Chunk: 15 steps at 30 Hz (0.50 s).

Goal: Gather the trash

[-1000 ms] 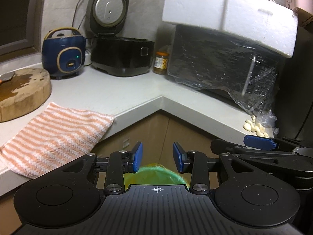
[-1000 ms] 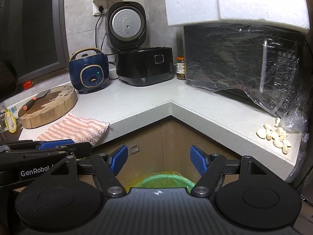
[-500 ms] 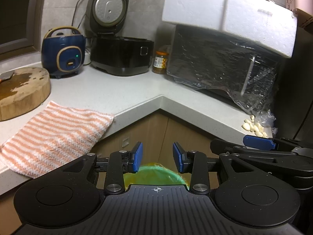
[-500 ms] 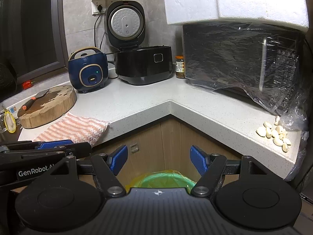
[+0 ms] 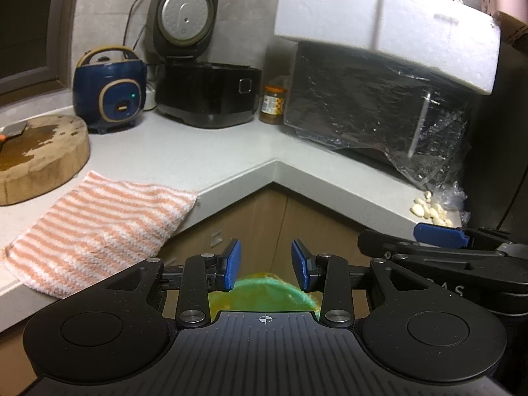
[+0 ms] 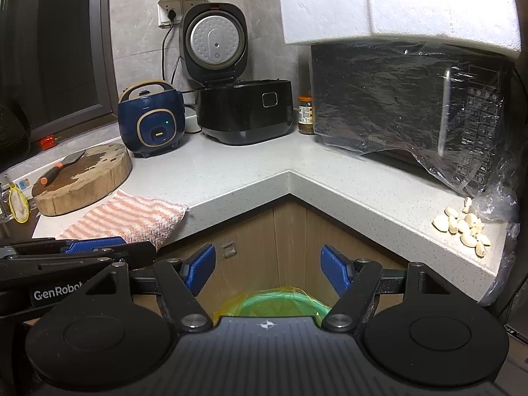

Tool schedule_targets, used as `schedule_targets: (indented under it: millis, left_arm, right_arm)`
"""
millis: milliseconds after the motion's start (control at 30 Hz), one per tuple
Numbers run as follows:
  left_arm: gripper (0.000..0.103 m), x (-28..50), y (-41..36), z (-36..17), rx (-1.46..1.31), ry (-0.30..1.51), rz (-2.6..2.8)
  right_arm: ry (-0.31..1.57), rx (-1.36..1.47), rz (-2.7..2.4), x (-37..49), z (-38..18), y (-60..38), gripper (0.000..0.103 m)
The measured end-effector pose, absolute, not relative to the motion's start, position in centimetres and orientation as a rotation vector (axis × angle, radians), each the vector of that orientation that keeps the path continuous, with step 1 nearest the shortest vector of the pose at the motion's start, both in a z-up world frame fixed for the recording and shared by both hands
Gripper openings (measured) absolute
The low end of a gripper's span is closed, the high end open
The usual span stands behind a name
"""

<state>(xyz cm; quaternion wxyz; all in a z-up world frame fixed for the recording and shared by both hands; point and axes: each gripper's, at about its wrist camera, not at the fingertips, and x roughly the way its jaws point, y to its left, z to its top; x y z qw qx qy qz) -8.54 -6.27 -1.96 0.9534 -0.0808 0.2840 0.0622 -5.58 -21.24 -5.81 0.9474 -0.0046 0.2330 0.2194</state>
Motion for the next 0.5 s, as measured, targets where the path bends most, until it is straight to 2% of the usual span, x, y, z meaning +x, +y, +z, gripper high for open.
schedule_targets:
  millis: [333, 400, 433, 500]
  left_arm:
    - [0.038, -8.7, -5.7, -2.2, -0.163, 0.597, 0.122]
    - [0.017, -8.5, -5.3, -2.2, -0.185, 0.594, 0.088]
    - [0.014, -8.3, -5.0, -2.2, -0.216, 0.585, 0.058]
    - [0.015, -7.8, -4.3, -2.1, -0.274, 0.575, 0.030]
  right_arm:
    - [0.485, -0.017, 0.447, -5.8, -5.9, -20.8, 0.071]
    - [0.488, -0.025, 0.446, -5.7, -5.9, -20.6, 0.071]
    - [0.488, -0.031, 0.445, -5.6, -5.9, -20.5, 0.071]
    - [0.483, -0.039, 0.441, -5.3, -5.9, -20.4, 0.071]
